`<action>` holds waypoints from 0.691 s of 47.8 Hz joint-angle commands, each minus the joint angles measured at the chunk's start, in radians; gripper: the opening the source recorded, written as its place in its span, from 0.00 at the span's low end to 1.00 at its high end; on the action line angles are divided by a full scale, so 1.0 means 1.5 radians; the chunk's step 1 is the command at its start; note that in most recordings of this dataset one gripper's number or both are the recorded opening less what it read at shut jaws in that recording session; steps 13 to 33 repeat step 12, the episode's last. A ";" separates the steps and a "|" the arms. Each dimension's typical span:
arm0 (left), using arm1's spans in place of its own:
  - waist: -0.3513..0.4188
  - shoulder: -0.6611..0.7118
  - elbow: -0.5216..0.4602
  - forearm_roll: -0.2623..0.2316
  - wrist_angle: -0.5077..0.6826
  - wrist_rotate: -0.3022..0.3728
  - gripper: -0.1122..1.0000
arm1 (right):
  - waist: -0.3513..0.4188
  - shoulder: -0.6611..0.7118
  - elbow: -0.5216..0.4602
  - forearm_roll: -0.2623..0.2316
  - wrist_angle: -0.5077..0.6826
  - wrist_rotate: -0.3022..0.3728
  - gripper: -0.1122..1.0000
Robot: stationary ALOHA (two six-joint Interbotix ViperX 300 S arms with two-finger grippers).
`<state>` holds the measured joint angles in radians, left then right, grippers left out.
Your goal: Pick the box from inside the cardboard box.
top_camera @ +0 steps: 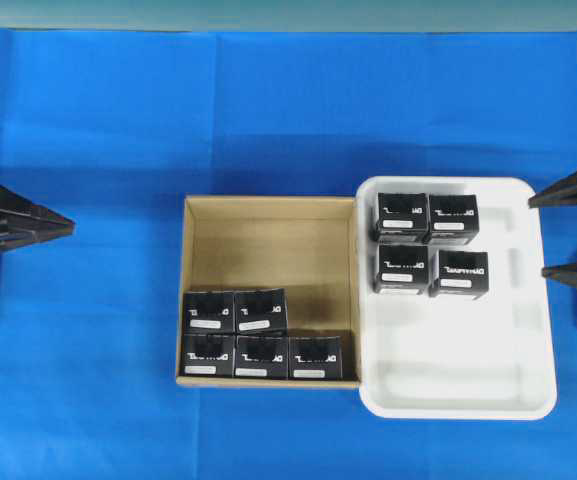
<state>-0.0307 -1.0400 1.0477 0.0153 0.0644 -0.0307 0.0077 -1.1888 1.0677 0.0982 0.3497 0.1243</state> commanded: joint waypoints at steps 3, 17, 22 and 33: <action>0.000 0.003 -0.017 0.002 -0.004 0.000 0.07 | -0.001 -0.004 -0.005 0.001 -0.007 0.000 0.97; 0.000 0.002 -0.014 0.001 -0.004 -0.003 0.07 | -0.006 -0.004 0.010 0.001 -0.003 0.001 0.97; 0.000 0.002 -0.014 0.001 -0.004 -0.003 0.07 | -0.006 -0.004 0.010 0.001 -0.003 0.001 0.97; 0.000 0.002 -0.014 0.001 -0.004 -0.003 0.07 | -0.006 -0.004 0.010 0.001 -0.003 0.001 0.97</action>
